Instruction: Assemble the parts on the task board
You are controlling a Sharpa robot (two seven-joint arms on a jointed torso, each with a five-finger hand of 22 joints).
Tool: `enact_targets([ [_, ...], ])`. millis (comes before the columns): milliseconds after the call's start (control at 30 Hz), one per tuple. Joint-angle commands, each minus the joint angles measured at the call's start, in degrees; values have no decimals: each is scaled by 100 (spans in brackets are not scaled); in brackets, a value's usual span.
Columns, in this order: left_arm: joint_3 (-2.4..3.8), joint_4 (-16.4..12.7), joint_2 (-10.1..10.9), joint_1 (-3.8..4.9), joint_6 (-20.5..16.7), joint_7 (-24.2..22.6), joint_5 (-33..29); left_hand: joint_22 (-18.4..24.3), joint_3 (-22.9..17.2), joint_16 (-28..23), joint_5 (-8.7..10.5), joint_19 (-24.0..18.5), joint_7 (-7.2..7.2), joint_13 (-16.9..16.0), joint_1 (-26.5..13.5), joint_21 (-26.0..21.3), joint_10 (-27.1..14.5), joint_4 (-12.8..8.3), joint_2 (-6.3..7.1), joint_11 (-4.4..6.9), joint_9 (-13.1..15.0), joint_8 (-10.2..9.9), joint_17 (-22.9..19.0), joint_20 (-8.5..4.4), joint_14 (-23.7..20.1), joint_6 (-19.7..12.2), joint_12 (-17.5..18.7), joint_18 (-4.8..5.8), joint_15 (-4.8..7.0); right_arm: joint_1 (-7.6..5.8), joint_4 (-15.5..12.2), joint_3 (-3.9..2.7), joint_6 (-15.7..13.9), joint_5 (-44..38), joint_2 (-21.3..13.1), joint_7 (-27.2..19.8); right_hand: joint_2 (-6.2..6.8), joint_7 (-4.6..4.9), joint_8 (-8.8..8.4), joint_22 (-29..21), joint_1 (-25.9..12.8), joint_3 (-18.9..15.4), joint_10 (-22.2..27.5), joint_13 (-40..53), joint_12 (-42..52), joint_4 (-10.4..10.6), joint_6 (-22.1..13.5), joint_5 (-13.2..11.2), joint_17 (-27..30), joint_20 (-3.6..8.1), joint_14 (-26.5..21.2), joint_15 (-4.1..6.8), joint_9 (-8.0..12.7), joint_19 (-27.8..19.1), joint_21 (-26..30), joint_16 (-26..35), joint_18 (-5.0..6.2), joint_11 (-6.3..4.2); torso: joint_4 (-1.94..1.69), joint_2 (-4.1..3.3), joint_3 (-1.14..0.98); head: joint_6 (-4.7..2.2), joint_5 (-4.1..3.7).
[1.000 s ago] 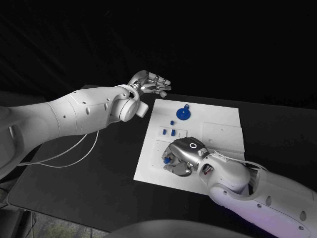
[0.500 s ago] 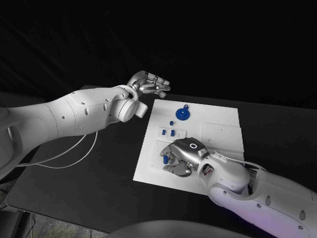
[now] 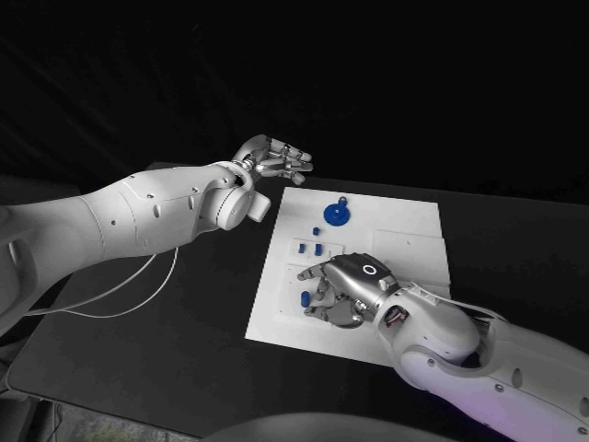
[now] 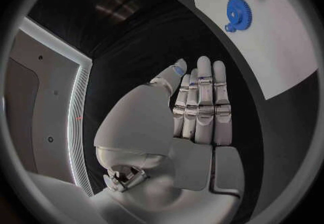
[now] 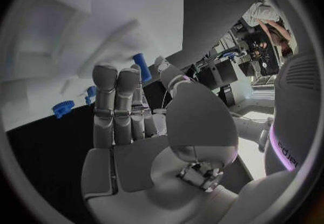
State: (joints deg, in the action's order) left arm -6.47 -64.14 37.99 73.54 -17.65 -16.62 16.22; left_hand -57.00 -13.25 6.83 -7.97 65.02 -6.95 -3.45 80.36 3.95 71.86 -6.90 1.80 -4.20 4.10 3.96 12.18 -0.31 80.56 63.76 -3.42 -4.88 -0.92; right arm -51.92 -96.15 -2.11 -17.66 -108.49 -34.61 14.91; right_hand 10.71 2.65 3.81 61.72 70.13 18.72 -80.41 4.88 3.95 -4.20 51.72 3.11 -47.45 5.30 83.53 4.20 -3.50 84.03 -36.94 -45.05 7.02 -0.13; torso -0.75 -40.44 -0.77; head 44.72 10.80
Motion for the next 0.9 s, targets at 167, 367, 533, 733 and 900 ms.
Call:
enact_targets([
  [167, 4, 6, 15, 0, 62, -32, -30, 4, 30, -1, 9, 22, 5, 5, 11, -6, -17, -2, -52, -1, -4, -31, 7, 1, 32, 29, 1, 87, 9, -30, -331, -325, -209, 1040, -395, -128, -57, 223, -9, 11, 27, -385, -201, 182, 73, 199, 384, 140, 12, 56, -6, 37, -18, 269, -104, -51, -15, -6, 17, 13, -8, -88, -132],
  [367, 4, 25, 42, -5, 36, -77, -59, 36, 39, -1, 16, 26, 7, 5, 3, -10, -17, 9, -46, 0, -4, -31, 8, 3, 30, 29, 1, 87, 9, -80, -457, -765, -118, 2609, -922, -520, -443, 281, -20, 17, -74, -741, 29, 1198, 888, 6, 1053, 487, 33, 94, 2, 77, -34, 262, -118, -31, -92, -24, 44, 42, -5, -168, -308],
  [533, 3, 41, 67, -22, 24, -110, -112, 66, 43, 0, 19, 33, 7, 5, -2, -9, -15, 14, -36, -1, -4, -31, 9, 4, 32, 29, 1, 88, 7, -163, -435, -983, 174, 3515, -1345, -538, -485, 156, -39, 158, -175, -855, 458, 3579, 3217, 20, 1473, 736, -9, 165, 13, 156, -293, 278, -361, -99, -166, -212, 75, 72, -16, -185, -403],
  [733, 1, 48, 98, -53, 55, -211, -204, 144, 63, -3, 37, 35, 11, 4, -25, -14, 58, 43, -15, 20, -6, -32, 10, 11, 29, 12, -1, 98, 7, -247, -278, -1074, 567, 4251, -1751, -125, -462, -58, 35, 478, -327, -974, 340, 6316, 5897, 454, 1753, 1289, -517, 230, -20, 207, -1366, 296, -838, -749, -216, -288, 106, 111, -39, -175, -484],
  [900, -1, 9, 151, -70, 70, -332, -256, 414, 247, 8, -97, 86, 38, 6, -125, -28, 81, 180, 35, 33, -5, -31, 24, 27, 46, -5, 3, 115, 3, -267, -187, -1095, 1023, 4556, -1996, 606, -603, -127, 1, 594, -407, -1047, 225, 6750, 6121, 603, 1616, 1371, -688, 230, -45, 213, -2473, 298, -963, -945, -215, -289, 131, 134, -65, -156, -540],
])
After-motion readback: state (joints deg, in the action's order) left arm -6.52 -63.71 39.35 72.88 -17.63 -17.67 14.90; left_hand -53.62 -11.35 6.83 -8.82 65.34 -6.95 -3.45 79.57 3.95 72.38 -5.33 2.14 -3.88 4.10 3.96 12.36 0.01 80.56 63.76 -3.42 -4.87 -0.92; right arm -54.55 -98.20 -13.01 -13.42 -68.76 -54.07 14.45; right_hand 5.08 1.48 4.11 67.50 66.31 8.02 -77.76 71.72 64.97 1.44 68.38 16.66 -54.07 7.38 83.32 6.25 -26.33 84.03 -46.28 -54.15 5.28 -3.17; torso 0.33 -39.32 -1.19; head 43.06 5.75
